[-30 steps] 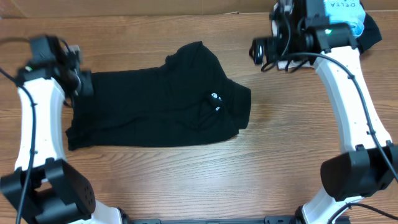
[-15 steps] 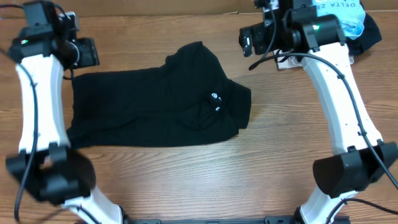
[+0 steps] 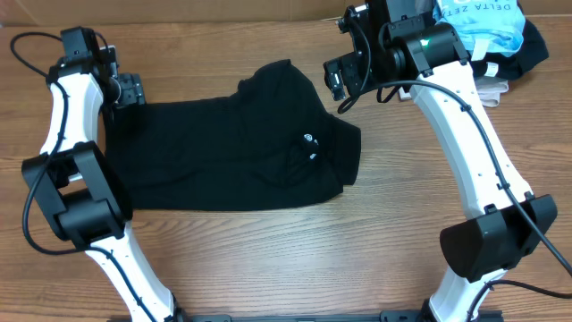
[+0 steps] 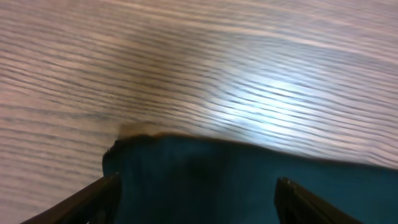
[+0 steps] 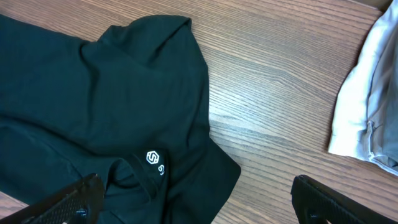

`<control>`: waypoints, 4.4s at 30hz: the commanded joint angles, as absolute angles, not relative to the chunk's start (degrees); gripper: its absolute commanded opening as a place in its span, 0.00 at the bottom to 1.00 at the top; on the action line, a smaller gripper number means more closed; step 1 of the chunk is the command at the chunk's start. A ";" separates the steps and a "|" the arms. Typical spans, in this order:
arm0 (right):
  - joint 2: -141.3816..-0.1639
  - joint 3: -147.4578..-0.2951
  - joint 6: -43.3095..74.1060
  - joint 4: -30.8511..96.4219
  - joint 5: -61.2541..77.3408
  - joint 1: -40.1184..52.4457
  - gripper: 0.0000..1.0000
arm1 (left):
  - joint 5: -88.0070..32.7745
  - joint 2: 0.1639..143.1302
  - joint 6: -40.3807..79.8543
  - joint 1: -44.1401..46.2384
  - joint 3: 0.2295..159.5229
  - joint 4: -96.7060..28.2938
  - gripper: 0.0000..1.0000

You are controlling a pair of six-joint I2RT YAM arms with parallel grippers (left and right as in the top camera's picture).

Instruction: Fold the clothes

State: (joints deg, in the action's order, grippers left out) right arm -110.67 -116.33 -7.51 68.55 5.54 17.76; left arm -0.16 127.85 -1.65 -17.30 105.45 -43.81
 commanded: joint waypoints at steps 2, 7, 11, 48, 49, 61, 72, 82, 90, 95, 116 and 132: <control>-110.96 -116.11 -7.55 68.14 5.23 17.80 1.00 | 1.10 131.20 -2.59 -18.74 105.60 -42.13 0.80; -112.16 -115.02 -7.53 67.61 5.69 17.80 1.00 | 3.62 133.40 -2.59 -19.97 105.58 -41.01 0.80; -114.30 -115.02 -7.55 66.46 6.98 17.80 1.00 | 3.42 133.82 -2.55 -20.78 105.49 -40.25 0.76; -125.29 -115.02 -6.42 41.25 7.77 17.80 1.00 | 0.62 138.08 -2.59 -19.05 103.53 -45.69 0.04; -125.62 -115.02 -5.93 40.56 7.79 17.80 1.00 | 0.60 137.95 -2.55 -19.05 103.85 -47.37 0.04; -134.72 -115.02 -5.56 29.95 15.31 19.46 0.99 | 0.30 133.32 0.71 -19.07 120.84 -68.05 0.04; -141.40 -115.02 0.12 22.74 15.44 20.62 0.68 | 0.16 132.99 1.78 -19.07 124.55 -73.84 0.04; -144.38 -115.02 3.49 20.62 15.33 20.62 0.27 | 0.23 132.99 1.76 -19.07 124.55 -72.99 0.04; -142.80 -118.63 4.51 27.49 15.09 18.87 0.04 | 0.60 132.99 1.74 -19.14 124.55 -73.14 0.04; -140.27 -126.48 1.17 43.31 15.07 16.01 0.04 | 0.58 132.99 1.74 -19.14 124.55 -73.10 0.04; -139.31 -128.88 -4.78 78.37 11.44 24.49 0.51 | 0.56 132.99 1.69 -19.16 124.55 -72.90 0.04; -141.12 -131.48 -4.58 61.65 -1.87 23.73 0.83 | 0.38 133.01 1.74 -19.14 124.55 -72.18 0.04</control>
